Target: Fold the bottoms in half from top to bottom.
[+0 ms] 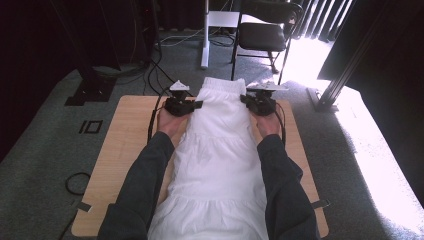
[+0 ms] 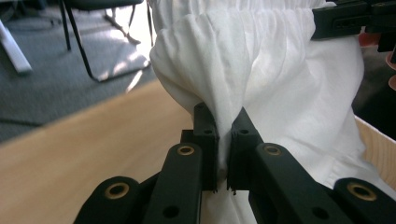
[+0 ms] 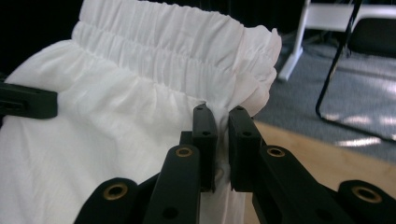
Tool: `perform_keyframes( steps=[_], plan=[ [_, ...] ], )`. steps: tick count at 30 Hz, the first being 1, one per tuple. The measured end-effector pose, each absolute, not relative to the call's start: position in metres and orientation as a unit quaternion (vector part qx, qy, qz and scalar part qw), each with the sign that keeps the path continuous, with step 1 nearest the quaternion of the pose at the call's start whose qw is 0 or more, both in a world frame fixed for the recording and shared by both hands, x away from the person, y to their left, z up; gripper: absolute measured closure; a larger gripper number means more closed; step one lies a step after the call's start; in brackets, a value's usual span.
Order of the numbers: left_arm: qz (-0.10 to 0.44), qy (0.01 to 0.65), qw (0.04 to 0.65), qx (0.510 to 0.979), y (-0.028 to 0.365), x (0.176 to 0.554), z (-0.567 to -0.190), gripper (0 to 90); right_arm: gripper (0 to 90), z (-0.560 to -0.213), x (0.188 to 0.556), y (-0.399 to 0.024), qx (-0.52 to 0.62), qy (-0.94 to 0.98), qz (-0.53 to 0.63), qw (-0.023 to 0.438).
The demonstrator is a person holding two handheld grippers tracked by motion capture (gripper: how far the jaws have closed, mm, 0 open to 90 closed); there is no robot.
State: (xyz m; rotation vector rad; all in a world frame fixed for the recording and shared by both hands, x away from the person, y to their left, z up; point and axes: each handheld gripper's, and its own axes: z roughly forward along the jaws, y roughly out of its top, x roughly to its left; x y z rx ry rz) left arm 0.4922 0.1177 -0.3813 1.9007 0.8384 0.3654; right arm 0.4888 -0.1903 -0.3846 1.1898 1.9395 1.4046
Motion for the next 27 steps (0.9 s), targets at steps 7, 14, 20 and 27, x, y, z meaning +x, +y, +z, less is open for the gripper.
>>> perform_keyframes(
  steps=[7, 14, 20, 27],
  plan=[
    [0.153, 0.319, 0.488, 0.798, 0.121, 0.463, -0.383, 85.7, 83.2, -0.379, 0.462, -0.196, 0.400, 0.726, 0.514, 0.220],
    [0.129, 0.285, 0.493, 0.812, 0.125, 0.419, -0.401, 84.7, 82.9, -0.394, 0.415, -0.205, 0.375, 0.747, 0.510, 0.202],
    [0.119, 0.264, 0.487, 0.824, 0.129, 0.382, -0.421, 84.1, 82.6, -0.412, 0.375, -0.210, 0.364, 0.759, 0.507, 0.186],
    [0.084, 0.266, 0.469, 0.838, 0.135, 0.340, -0.456, 83.5, 82.5, -0.444, 0.337, -0.207, 0.359, 0.776, 0.492, 0.164]
  ],
)
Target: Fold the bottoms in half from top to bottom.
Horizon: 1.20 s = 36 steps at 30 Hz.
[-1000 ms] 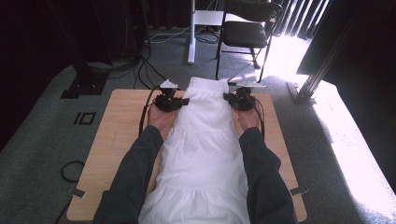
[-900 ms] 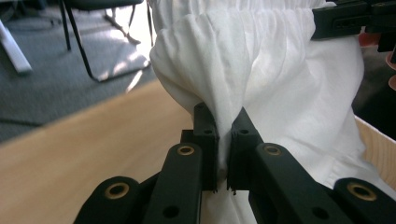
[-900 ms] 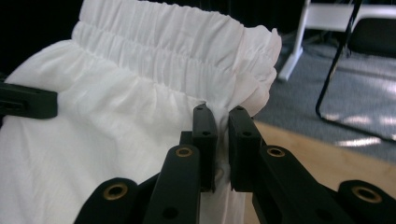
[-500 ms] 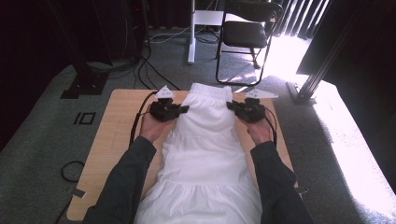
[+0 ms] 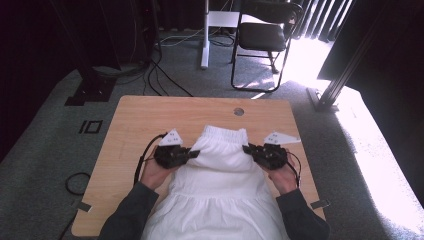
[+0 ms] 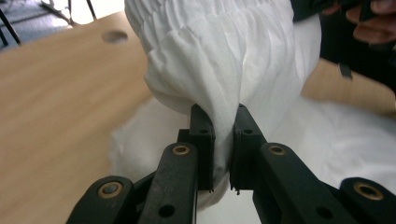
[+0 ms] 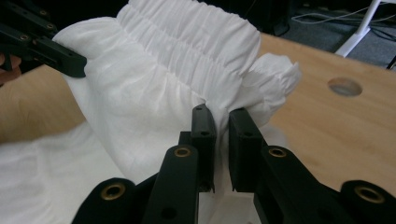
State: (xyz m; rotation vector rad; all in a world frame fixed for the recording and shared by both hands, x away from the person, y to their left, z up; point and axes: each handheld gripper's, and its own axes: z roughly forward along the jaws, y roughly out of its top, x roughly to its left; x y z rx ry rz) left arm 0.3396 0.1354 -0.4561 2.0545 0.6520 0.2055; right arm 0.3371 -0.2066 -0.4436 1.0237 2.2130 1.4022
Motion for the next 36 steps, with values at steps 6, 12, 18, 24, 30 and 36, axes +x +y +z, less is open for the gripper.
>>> perform_keyframes(
  steps=[6, 12, 18, 24, 30, 36],
  plan=[
    [0.051, 0.262, 0.394, 0.879, 0.129, 0.315, -0.499, 82.9, 82.5, -0.489, 0.305, -0.199, 0.363, 0.810, 0.439, 0.138],
    [0.048, 0.260, 0.333, 0.905, 0.117, 0.320, -0.529, 83.1, 82.2, -0.534, 0.300, -0.189, 0.380, 0.843, 0.366, 0.108],
    [0.050, 0.286, 0.345, 0.893, 0.122, 0.340, -0.538, 83.0, 81.9, -0.544, 0.322, -0.178, 0.391, 0.847, 0.342, 0.116],
    [0.062, 0.304, 0.352, 0.883, 0.130, 0.365, -0.539, 83.1, 81.8, -0.544, 0.344, -0.169, 0.393, 0.846, 0.337, 0.129],
    [0.098, 0.327, 0.339, 0.877, 0.126, 0.402, -0.537, 83.0, 81.8, -0.544, 0.383, -0.162, 0.410, 0.836, 0.337, 0.142],
    [0.124, 0.343, 0.318, 0.875, 0.117, 0.438, -0.534, 83.0, 81.7, -0.544, 0.423, -0.162, 0.436, 0.820, 0.345, 0.136]
  ],
)
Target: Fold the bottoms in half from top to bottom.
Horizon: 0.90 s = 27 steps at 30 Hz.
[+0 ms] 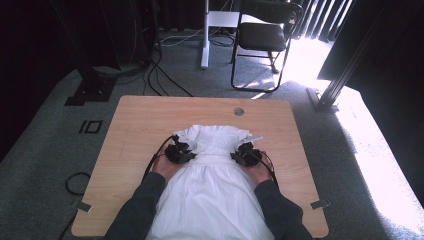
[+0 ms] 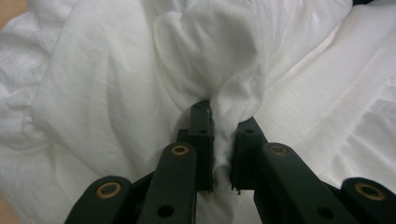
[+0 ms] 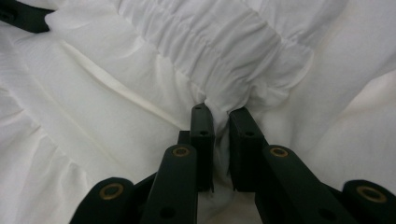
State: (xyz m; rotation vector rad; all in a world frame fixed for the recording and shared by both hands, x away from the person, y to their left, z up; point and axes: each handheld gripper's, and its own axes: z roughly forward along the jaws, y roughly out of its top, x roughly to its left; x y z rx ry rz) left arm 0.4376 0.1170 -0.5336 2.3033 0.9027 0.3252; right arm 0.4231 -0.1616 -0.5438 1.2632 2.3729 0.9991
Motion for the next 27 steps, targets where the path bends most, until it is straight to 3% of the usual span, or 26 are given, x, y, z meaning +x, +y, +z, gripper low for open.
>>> perform_keyframes(
  steps=[10, 14, 21, 25, 27],
  plan=[
    [0.156, 0.395, 0.262, 0.867, 0.091, 0.488, -0.525, 82.9, 81.6, -0.542, 0.482, -0.165, 0.502, 0.783, 0.345, 0.126],
    [0.162, 0.405, 0.260, 0.862, 0.088, 0.494, -0.525, 83.0, 81.8, -0.541, 0.492, -0.160, 0.514, 0.777, 0.334, 0.144],
    [0.150, 0.387, 0.314, 0.854, 0.101, 0.484, -0.503, 85.3, 83.4, -0.534, 0.488, -0.159, 0.500, 0.783, 0.335, 0.158],
    [0.150, 0.377, 0.360, 0.840, 0.109, 0.476, -0.479, 86.4, 83.6, -0.509, 0.479, -0.168, 0.476, 0.776, 0.375, 0.176],
    [0.154, 0.359, 0.406, 0.826, 0.114, 0.462, -0.449, 86.4, 83.7, -0.479, 0.469, -0.175, 0.449, 0.771, 0.401, 0.206]
  ],
)
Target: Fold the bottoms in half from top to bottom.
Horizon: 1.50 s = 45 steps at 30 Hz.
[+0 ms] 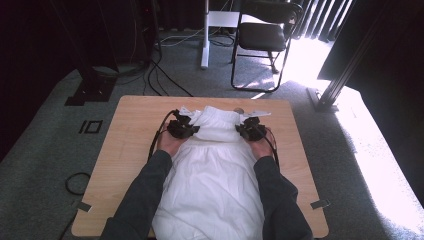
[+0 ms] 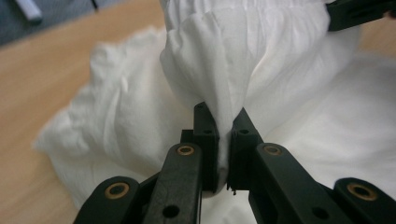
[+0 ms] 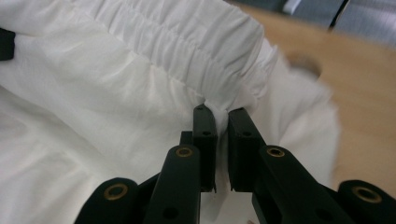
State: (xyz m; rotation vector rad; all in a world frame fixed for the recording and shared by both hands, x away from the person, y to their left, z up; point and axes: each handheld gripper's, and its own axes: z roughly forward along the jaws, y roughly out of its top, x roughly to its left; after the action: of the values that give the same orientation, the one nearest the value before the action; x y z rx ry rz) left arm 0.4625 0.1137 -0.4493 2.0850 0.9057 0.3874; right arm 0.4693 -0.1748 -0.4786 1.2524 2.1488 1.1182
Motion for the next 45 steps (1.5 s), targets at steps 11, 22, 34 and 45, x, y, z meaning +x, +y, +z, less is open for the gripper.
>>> perform_keyframes(
  steps=[11, 22, 34, 45],
  plan=[
    [0.159, 0.274, 0.516, 0.796, 0.117, 0.385, -0.381, 86.3, 83.7, -0.375, 0.409, -0.205, 0.356, 0.736, 0.507, 0.276],
    [0.098, 0.250, 0.468, 0.842, 0.116, 0.309, -0.463, 85.7, 83.3, -0.435, 0.324, -0.218, 0.321, 0.781, 0.483, 0.231],
    [0.061, 0.278, 0.369, 0.885, 0.115, 0.309, -0.544, 84.8, 83.3, -0.552, 0.319, -0.194, 0.361, 0.844, 0.372, 0.140],
    [0.112, 0.317, 0.338, 0.879, 0.143, 0.347, -0.538, 84.0, 83.3, -0.552, 0.328, -0.164, 0.385, 0.833, 0.379, 0.122]
  ],
)
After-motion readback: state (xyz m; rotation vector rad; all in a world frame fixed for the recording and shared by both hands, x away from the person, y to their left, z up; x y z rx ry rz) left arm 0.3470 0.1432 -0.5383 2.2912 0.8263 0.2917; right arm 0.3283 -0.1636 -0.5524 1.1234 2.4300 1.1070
